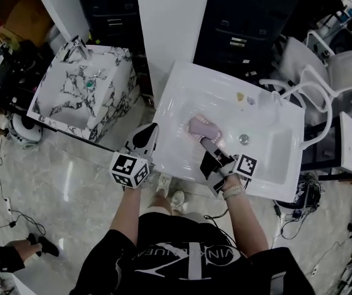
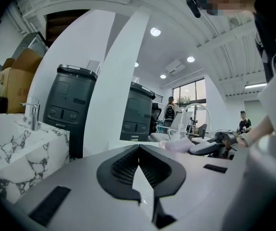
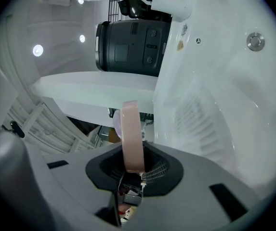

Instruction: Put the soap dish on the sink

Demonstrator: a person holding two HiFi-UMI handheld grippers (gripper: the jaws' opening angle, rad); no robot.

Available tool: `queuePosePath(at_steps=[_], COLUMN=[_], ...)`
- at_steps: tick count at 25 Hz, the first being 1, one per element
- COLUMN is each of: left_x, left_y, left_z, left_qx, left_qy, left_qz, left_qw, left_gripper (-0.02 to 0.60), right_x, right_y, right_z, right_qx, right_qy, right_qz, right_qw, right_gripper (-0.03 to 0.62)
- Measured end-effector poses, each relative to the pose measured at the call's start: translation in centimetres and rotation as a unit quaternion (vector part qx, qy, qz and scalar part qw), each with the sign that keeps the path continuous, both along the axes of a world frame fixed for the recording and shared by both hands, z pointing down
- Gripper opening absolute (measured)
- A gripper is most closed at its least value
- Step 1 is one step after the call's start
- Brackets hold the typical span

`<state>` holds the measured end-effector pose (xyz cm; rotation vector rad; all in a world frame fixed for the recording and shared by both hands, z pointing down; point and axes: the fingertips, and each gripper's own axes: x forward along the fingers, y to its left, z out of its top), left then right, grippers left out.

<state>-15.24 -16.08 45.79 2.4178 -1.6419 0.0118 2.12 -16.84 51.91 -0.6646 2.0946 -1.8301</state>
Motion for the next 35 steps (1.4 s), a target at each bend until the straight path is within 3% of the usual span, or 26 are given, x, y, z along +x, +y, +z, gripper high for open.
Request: queuePosePath(at_steps=[6,15,35], left_x=[0.1,1.9,3.5], left_y=[-4.1,-9.8,-15.4], left_z=[1.0,1.7,3.6], left_qx=[0.000,-0.006,-0.021], left_qy=[0.000,0.006,0.014], left_qz=[-0.003,0.041,0.068], left_qw=[1.0000,0.9991,0.9974], left_gripper=[0.014,0.014,0.014], right_x=[0.1,0.0,-2.2], right_y=[-3.1,-7.7,-15.8], right_z=[1.1,2.4,5.9], right_qx=[0.002,-0.014,-0.058], right_qy=[0.013,0.025,0.021], right_qz=[0.007,0.029,0.048], right_qw=[1.000,0.999,0.997], right_gripper=[0.077,0.077,0.077])
